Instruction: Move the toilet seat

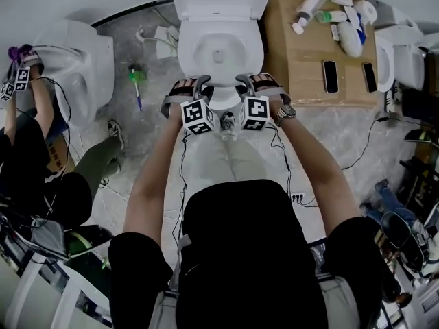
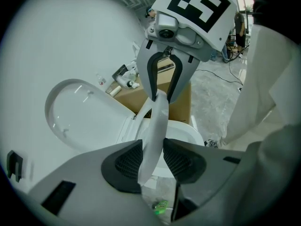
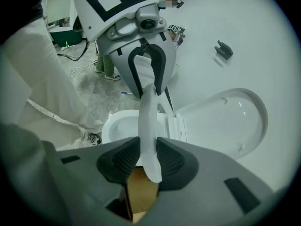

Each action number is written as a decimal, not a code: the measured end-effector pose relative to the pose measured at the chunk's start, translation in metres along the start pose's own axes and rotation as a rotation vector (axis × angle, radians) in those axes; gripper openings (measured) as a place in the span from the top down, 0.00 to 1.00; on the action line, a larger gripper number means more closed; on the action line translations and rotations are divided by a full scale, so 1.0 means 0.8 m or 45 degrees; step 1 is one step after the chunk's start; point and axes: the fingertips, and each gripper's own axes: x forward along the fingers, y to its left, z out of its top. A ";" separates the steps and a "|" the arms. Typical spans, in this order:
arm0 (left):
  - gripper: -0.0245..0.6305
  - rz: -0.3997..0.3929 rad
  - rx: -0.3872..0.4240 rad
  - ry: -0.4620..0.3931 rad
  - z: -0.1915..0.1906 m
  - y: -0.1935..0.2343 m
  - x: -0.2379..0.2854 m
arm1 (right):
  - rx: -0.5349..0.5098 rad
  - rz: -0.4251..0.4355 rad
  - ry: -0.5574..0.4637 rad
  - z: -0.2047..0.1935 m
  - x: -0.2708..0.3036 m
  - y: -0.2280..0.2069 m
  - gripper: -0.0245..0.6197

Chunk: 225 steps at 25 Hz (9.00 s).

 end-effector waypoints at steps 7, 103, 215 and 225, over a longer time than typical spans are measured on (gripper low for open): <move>0.75 -0.006 0.036 -0.042 0.009 0.026 -0.009 | 0.037 -0.043 0.044 0.002 -0.010 -0.028 0.79; 0.81 0.157 -0.047 -0.139 0.086 0.388 0.020 | 0.289 -0.285 -0.037 -0.014 -0.039 -0.403 0.83; 0.87 0.480 -1.060 -0.984 0.140 0.441 -0.234 | 1.290 -0.566 -0.989 0.053 -0.278 -0.444 0.93; 0.93 0.573 -1.024 -1.022 0.120 0.390 -0.315 | 1.362 -0.613 -1.060 0.086 -0.356 -0.373 0.93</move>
